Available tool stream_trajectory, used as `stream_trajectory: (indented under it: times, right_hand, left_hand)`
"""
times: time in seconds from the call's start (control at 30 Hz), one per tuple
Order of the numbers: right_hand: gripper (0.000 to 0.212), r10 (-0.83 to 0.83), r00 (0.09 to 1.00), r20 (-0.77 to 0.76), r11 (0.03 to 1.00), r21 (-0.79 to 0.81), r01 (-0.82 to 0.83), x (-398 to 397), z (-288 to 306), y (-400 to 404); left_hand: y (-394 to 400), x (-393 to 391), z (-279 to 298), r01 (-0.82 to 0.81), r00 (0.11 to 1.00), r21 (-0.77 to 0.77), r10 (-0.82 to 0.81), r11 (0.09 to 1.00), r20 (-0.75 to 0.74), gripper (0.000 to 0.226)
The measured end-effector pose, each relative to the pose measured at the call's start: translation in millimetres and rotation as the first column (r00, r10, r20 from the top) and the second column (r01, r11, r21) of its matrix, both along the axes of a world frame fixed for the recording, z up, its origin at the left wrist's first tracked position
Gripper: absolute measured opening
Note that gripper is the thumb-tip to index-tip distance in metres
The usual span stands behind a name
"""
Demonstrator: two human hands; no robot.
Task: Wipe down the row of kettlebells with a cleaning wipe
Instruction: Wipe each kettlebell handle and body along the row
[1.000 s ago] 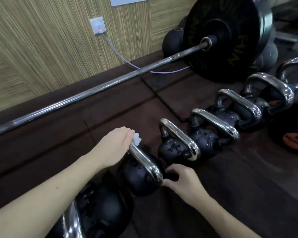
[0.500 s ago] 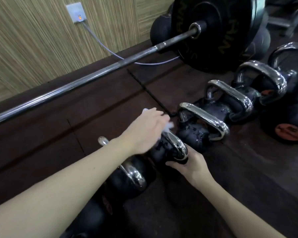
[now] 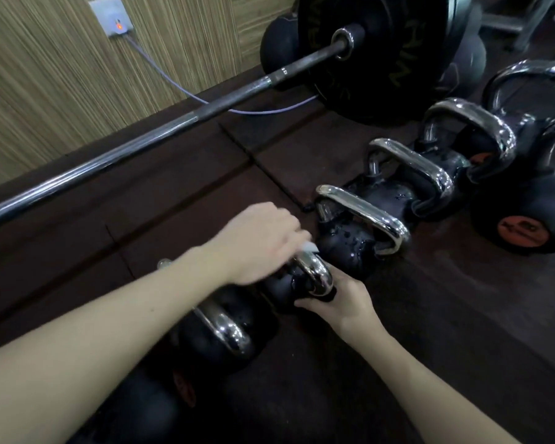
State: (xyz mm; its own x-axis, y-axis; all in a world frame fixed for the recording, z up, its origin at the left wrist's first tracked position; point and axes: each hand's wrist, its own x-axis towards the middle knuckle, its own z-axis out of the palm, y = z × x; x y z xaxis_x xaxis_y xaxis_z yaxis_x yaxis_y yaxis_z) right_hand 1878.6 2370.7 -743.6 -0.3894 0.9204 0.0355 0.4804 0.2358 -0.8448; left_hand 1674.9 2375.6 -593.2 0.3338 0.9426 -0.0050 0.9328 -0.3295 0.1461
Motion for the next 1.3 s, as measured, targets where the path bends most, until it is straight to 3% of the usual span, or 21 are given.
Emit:
stream_trajectory:
  times: [0.1, 0.13, 0.23, 0.3, 0.33, 0.4, 0.5, 0.6, 0.7, 0.77, 0.83, 0.93, 1.03, 1.17, 1.23, 1.3]
  right_hand:
    - [0.086, 0.018, 0.999, -0.039, 1.000, -0.022, -0.019, 1.9, 4.5, -3.4]
    - [0.087, 0.019, 0.999, -0.041, 1.000, -0.019, -0.020, 2.7, 5.1, -3.3]
    - [0.088, 0.020, 1.000, -0.018, 0.999, -0.028, -0.021, 3.3, 5.1, -0.7]
    - [0.085, 0.013, 1.000, 0.016, 0.999, -0.033, -0.013, 3.1, 6.1, -0.7]
    - [0.077, 0.005, 1.000, 0.030, 0.999, -0.045, -0.003, 3.3, 7.6, -0.5]
    - [0.040, 0.011, 0.998, 0.063, 0.998, -0.058, -0.007, 4.4, 12.3, -2.2]
    - [0.006, 0.061, 0.995, 0.083, 0.998, -0.008, -0.060, 6.0, 20.9, -4.0]
    - [0.028, 0.056, 0.996, 0.069, 0.996, -0.068, -0.052, 7.8, 17.1, 1.8]
    - [0.078, 0.064, 0.994, 0.085, 0.996, -0.069, -0.058, 8.8, 8.9, 4.8]
    - [0.098, 0.096, 0.992, 0.084, 0.995, -0.039, -0.093, 11.1, 7.4, 6.7]
    - [0.102, 0.097, 0.991, 0.091, 0.995, -0.039, -0.093, 12.4, 5.0, 9.4]
    - [0.099, 0.071, 0.992, 0.107, 0.995, -0.071, -0.064, 10.2, 3.8, 10.2]
    - [0.070, 0.048, 0.992, 0.114, 0.996, -0.074, -0.040, 11.5, 4.0, 8.6]
    - [0.055, 0.051, 0.991, 0.122, 0.996, -0.074, -0.042, 11.5, 6.6, 9.7]
    - [0.073, 0.055, 0.991, 0.124, 0.998, -0.045, -0.050, 10.5, 4.7, 12.1]
    - [0.088, 0.082, 0.993, 0.089, 0.995, -0.067, -0.076, 9.5, 6.2, 11.4]
  left_hand:
    - [2.3, -28.2, 4.1, -0.209, 0.959, -0.180, 0.238, 0.961, 0.155, 0.039]
    - [1.7, -29.8, 1.5, -0.222, 0.961, -0.193, 0.248, 0.956, 0.122, 0.041]
    - [1.0, -18.5, -9.0, -0.138, 0.990, -0.049, 0.137, 0.989, -0.009, 0.038]
    - [-6.6, -2.6, -1.9, 0.045, 0.987, 0.109, -0.027, 0.993, -0.156, 0.035]
    - [-12.3, 8.3, -1.1, 0.160, 0.963, 0.142, -0.123, 0.977, -0.242, 0.031]
    - [-32.8, 36.8, -7.8, 0.340, 0.895, 0.118, -0.283, 0.933, -0.345, 0.026]
    - [-47.1, 56.0, -17.8, 0.388, 0.904, 0.127, -0.350, 0.913, -0.245, 0.032]
    - [-24.9, 38.6, -8.3, 0.297, 0.946, 0.127, -0.273, 0.946, -0.175, 0.021]
    - [-0.8, 6.9, -1.0, 0.009, 1.000, 0.051, -0.008, 0.999, -0.012, 0.020]
    - [8.7, -13.3, -0.1, -0.123, 0.992, 0.000, 0.123, 0.992, 0.018, 0.031]
    - [9.9, -18.2, -1.4, -0.127, 0.986, 0.035, 0.130, 0.991, -0.103, 0.039]
    - [1.3, 3.1, 4.6, 0.144, 0.962, 0.126, -0.110, 0.982, -0.248, 0.023]
    - [-26.4, 37.1, -12.2, 0.392, 0.880, 0.080, -0.348, 0.917, -0.322, 0.017]
    - [-24.4, 33.1, -19.1, 0.364, 0.920, 0.182, -0.322, 0.913, -0.224, 0.022]
    - [-8.3, 11.9, -11.6, 0.309, 0.946, 0.172, -0.283, 0.935, -0.159, 0.023]
    - [1.9, -12.3, -12.5, 0.171, 0.978, 0.195, -0.143, 0.966, -0.150, 0.028]
